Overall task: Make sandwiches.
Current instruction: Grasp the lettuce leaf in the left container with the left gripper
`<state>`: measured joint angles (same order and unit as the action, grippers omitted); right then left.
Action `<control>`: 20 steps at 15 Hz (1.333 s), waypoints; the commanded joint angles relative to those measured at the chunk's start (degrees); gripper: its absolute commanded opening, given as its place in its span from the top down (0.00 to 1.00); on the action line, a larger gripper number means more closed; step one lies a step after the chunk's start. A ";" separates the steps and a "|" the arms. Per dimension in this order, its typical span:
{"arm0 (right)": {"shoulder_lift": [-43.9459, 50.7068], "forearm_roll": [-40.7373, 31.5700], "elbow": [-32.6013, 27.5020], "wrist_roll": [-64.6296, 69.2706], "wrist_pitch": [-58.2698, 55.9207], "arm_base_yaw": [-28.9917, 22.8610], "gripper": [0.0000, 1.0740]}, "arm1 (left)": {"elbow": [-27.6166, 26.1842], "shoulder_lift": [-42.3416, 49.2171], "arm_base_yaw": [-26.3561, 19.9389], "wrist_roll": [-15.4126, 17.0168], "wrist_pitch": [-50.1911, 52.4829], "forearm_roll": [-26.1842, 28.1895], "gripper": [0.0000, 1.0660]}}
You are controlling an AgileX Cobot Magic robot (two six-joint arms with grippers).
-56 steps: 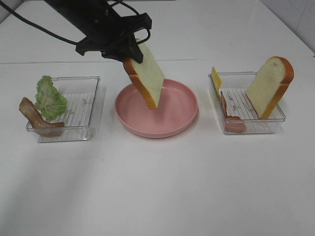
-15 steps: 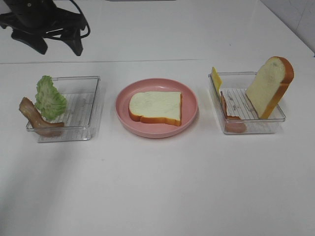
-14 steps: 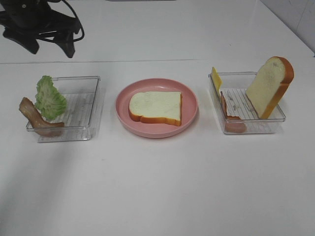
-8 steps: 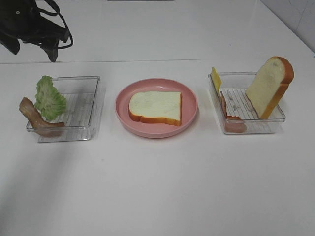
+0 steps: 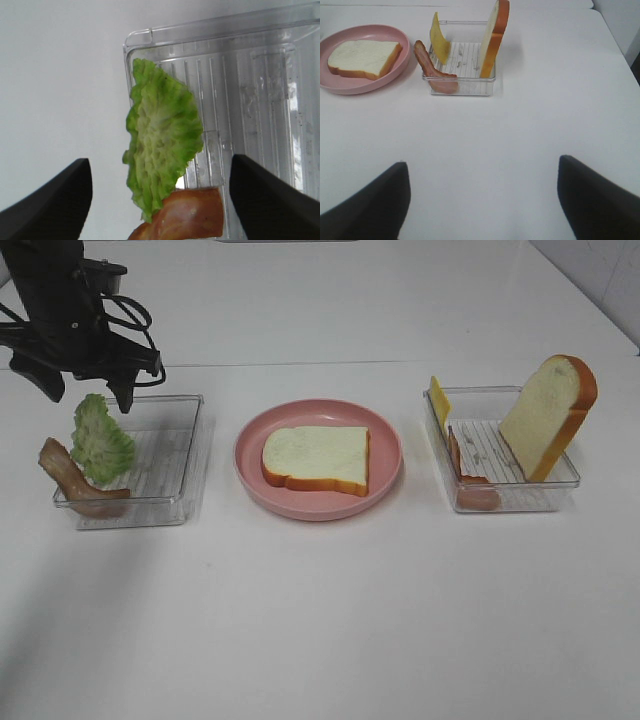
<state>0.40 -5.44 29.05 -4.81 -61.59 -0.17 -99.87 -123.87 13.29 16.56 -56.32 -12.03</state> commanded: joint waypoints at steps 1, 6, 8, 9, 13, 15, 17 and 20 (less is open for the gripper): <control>0.74 0.11 -0.11 -0.23 0.69 0.17 0.29 | -0.06 -0.97 -0.52 2.23 1.55 0.06 0.32; 0.74 0.06 -0.11 -0.23 0.69 0.17 0.29 | -0.06 -2.06 -2.29 2.98 1.83 1.09 0.34; 0.74 0.00 -0.11 -0.23 0.69 0.17 0.29 | -0.06 -2.69 -2.69 2.92 2.23 2.41 0.35; 0.74 -0.06 -0.11 -0.23 0.69 0.17 0.29 | -0.06 -3.09 -2.69 2.81 2.75 2.46 0.35; 0.74 -0.06 -0.11 -0.23 0.69 0.17 0.29 | -0.06 -3.78 -2.69 2.75 4.64 3.09 0.43; 0.74 -0.06 -0.11 -0.23 0.69 0.17 0.29 | -0.06 -3.78 -2.69 2.75 4.76 3.04 0.55; 0.74 -0.06 -0.11 -0.23 0.69 0.17 0.29 | -0.06 -3.78 -2.69 2.75 4.70 3.04 0.67; 0.74 -0.06 -0.11 -0.23 0.69 0.17 0.29 | -0.06 -3.78 -2.69 2.75 4.53 3.04 0.82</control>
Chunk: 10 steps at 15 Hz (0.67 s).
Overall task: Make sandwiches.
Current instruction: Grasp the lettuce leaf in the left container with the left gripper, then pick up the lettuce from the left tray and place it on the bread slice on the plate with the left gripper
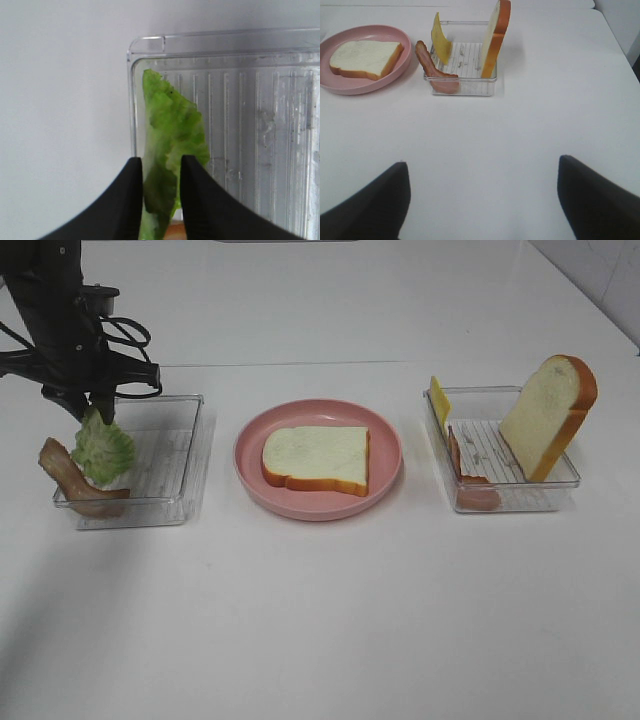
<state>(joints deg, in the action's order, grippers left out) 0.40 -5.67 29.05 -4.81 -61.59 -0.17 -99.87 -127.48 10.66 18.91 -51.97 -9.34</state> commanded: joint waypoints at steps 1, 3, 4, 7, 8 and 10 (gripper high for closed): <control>0.74 0.17 -0.11 -0.23 0.69 0.17 0.29 | -0.06 -0.17 -0.06 0.40 0.17 0.23 0.85; 0.74 0.17 -0.11 -0.23 0.69 0.17 0.29 | -0.06 -0.17 -0.06 0.40 -0.29 0.23 0.98; 0.74 0.17 -0.11 -0.23 0.69 0.17 0.29 | -0.06 -0.17 -0.06 0.40 -0.92 0.23 1.00; 0.74 0.17 -0.11 -0.23 0.69 0.17 0.29 | -0.06 -0.17 -0.06 -0.40 -2.18 0.17 1.00; 0.74 0.17 -0.11 -0.23 0.69 0.17 0.29 | -0.06 0.11 -0.06 -0.52 -2.64 0.17 1.00; 0.74 0.17 -0.11 -0.23 0.69 0.17 0.29 | -0.06 2.41 -0.06 -0.52 -2.35 0.40 1.00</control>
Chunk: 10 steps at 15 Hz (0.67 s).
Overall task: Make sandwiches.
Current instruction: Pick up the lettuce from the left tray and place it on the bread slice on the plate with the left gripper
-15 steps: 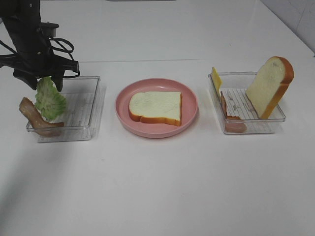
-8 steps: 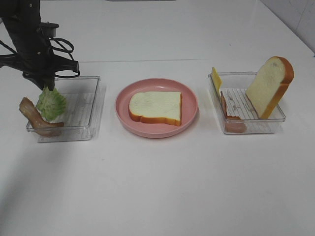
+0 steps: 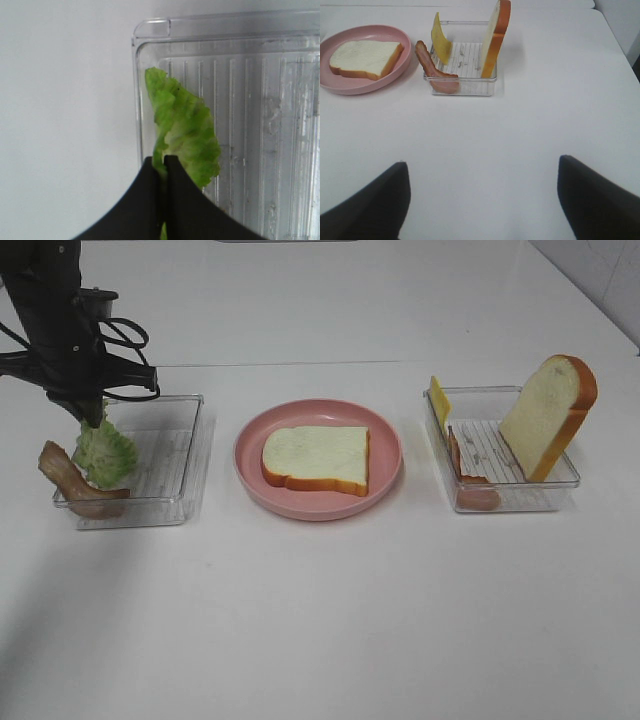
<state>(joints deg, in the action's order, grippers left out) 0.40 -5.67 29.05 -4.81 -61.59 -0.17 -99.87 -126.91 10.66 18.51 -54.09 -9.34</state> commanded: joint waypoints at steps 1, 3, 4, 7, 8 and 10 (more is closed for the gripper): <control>0.74 0.17 -0.11 -0.23 0.69 0.17 0.29 | -0.11 3.04 -0.06 -0.17 0.23 0.74 1.00; 0.74 0.17 -0.11 -0.23 0.69 0.17 0.29 | -0.11 5.67 -0.06 -0.52 1.49 2.98 1.00; 0.74 0.17 -0.11 -0.23 0.69 0.17 0.29 | -0.11 6.82 -0.06 -0.74 2.81 4.87 1.00; 0.74 0.17 -0.11 -0.23 0.69 0.17 0.29 | -0.17 8.54 -0.06 -5.04 5.67 13.98 1.00; 0.74 0.17 -0.11 -0.23 0.69 0.17 0.29 | -0.17 8.71 -0.06 -7.28 6.53 18.91 1.00; 0.74 0.17 -0.11 -0.23 0.69 0.17 0.29 | -0.11 8.42 0.23 -16.16 9.28 37.01 1.00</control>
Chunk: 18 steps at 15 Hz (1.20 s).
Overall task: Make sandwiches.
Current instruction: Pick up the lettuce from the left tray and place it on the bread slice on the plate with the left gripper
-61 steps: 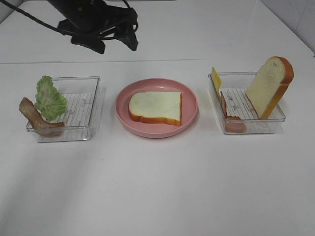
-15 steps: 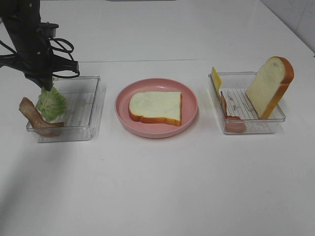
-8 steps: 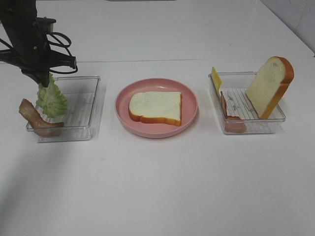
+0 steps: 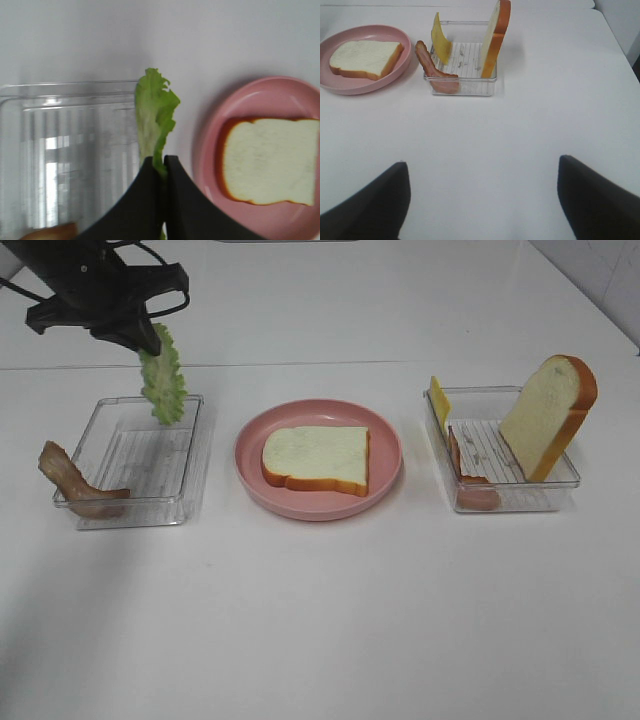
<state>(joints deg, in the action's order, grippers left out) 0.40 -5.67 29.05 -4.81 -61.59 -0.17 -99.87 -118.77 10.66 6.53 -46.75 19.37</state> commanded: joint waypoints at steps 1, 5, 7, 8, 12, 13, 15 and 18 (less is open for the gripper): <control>0.74 0.17 -0.11 -0.23 0.69 0.17 0.29 | -0.11 0.23 0.46 -5.79 2.64 11.46 1.00; 0.74 0.17 -0.11 -0.23 0.69 0.17 0.29 | -0.06 0.23 3.27 -12.72 7.85 25.32 1.00; 0.74 0.17 -0.11 -0.23 0.69 0.17 0.29 | -0.06 0.23 6.07 -14.44 11.69 28.65 1.00; 0.74 0.17 -0.11 -0.23 0.69 0.17 0.29 | -0.06 0.23 9.97 -14.04 16.39 29.16 1.00; 0.74 0.17 -0.11 -0.23 0.69 0.17 0.29 | -0.06 -2.18 15.93 -14.04 21.20 29.39 1.00; 0.74 0.17 -0.11 -0.23 0.69 0.17 0.29 | -0.06 -3.95 16.84 -14.04 20.91 30.31 1.00; 0.74 0.17 -0.11 -0.23 0.69 0.17 0.29 | -0.06 -6.76 17.70 -14.04 20.34 31.40 1.00; 0.74 0.17 -0.11 -0.23 0.69 0.17 0.29 | 0.00 -10.94 17.99 -14.04 18.74 29.85 1.00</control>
<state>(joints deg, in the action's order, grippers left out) 0.40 -5.67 29.05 -4.81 -61.59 -0.17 -99.87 -129.66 28.25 -7.28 -28.02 49.33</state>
